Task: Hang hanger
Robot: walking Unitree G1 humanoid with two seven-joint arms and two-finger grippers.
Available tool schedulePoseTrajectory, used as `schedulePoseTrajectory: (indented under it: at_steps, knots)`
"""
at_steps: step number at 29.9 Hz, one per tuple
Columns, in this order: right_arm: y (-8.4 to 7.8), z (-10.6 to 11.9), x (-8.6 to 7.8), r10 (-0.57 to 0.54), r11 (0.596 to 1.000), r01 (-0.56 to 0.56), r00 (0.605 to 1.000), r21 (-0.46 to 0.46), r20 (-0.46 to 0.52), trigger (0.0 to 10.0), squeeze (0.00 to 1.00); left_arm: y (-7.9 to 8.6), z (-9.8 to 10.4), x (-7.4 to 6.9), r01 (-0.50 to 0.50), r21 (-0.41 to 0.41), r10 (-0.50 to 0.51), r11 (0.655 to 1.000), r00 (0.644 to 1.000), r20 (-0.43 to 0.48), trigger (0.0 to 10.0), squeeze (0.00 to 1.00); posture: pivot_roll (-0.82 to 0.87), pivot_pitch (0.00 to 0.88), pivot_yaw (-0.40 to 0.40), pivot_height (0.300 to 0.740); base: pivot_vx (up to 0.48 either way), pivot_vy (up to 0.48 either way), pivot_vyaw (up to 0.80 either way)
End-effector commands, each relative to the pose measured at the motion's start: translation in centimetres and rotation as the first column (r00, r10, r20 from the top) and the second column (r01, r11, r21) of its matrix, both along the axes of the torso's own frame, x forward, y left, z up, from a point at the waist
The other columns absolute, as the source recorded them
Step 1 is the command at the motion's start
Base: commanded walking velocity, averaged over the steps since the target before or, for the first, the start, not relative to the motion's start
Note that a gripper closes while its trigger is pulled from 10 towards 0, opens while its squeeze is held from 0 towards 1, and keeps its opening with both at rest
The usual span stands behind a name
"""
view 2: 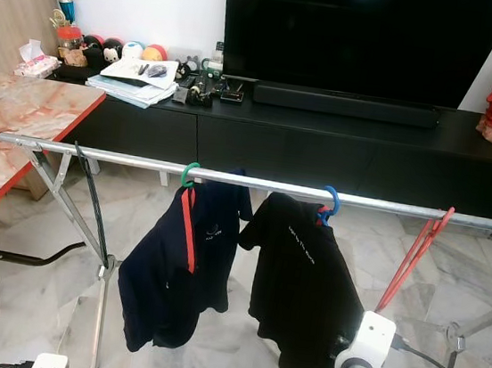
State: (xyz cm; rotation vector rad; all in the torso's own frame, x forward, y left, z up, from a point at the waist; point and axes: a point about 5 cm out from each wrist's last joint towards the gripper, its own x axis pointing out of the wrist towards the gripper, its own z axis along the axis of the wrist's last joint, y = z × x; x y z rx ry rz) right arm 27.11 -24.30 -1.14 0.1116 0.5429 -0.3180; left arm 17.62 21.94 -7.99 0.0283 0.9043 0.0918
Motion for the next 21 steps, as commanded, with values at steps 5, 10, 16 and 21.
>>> schedulePoseTrajectory:
  at_steps: [5, 10, 16, 21]
  knots:
    - [0.2, 0.1, 0.3, 0.008, 1.000, -0.008, 1.000, 0.013, -0.008, 0.0, 0.00, 0.2, -0.2, -0.6, 0.010, 0.009, -0.010, 1.000, 1.000, -0.021, 10.0, 0.00, 0.03, 0.012, 0.005, 0.740, 0.000, 0.000, 0.00]
    - [0.2, -0.2, -0.1, 0.004, 1.000, -0.004, 1.000, 0.018, -0.017, 0.0, 0.00, 0.1, -0.2, -0.5, 0.015, 0.009, -0.015, 1.000, 1.000, -0.020, 10.0, 0.00, 0.03, 0.012, 0.006, 0.740, 0.000, 0.000, 0.00]
    - [0.3, -0.5, -0.4, -0.008, 1.000, 0.009, 1.000, 0.028, -0.021, 0.0, 0.00, -0.1, -0.1, -0.2, 0.022, 0.007, -0.022, 1.000, 1.000, -0.017, 10.0, 0.00, 0.03, 0.012, 0.005, 0.740, 0.000, 0.000, 0.00]
    - [0.4, -0.8, -0.8, -0.014, 0.999, 0.015, 1.000, 0.035, -0.027, 0.0, 0.00, -0.1, -0.2, -0.2, 0.022, 0.008, -0.021, 1.000, 1.000, -0.021, 10.0, 0.00, 0.03, 0.012, 0.005, 0.740, 0.000, 0.000, 0.00]
